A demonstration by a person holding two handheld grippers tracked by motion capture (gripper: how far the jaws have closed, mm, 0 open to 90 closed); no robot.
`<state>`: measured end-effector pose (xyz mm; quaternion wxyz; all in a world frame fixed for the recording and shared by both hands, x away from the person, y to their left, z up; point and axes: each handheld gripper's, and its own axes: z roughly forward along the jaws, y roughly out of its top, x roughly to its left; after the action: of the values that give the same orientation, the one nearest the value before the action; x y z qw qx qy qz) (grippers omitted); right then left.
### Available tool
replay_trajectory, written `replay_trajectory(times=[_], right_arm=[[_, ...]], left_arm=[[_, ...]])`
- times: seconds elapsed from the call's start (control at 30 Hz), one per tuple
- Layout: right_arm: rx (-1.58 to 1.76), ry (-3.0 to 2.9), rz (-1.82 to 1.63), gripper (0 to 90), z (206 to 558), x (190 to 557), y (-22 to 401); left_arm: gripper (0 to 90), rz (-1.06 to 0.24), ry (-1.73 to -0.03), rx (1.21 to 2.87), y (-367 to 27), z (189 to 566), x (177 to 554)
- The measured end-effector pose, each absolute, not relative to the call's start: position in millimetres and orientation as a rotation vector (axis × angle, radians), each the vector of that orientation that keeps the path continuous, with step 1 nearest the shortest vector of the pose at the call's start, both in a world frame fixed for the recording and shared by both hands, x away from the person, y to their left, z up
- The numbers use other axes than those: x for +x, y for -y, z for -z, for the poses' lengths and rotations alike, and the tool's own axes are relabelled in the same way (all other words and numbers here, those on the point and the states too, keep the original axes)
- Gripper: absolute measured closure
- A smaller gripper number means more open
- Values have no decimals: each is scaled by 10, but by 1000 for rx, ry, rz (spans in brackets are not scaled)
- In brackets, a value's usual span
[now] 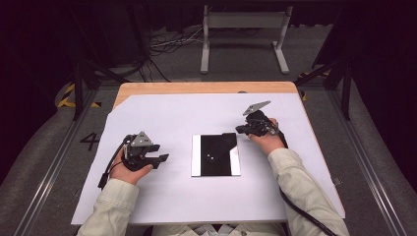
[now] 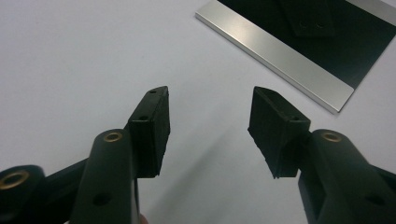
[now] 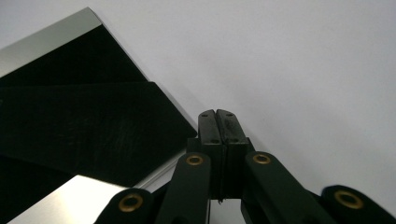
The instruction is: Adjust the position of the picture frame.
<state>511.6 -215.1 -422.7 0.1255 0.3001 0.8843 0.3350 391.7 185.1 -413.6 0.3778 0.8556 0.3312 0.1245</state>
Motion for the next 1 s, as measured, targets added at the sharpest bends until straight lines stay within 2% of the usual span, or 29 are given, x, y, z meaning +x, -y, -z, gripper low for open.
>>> replay_trajectory(times=[0.63,1.0], right_arm=[[750,-2637,-962,900,4331,5228,2017],[692,-2756,-866,900,4264,5087,1979]], left_arm=[[574,-257,-780,2219,-1716,4185,3886],[598,-224,-770,2224,-1737,4165,3868]])
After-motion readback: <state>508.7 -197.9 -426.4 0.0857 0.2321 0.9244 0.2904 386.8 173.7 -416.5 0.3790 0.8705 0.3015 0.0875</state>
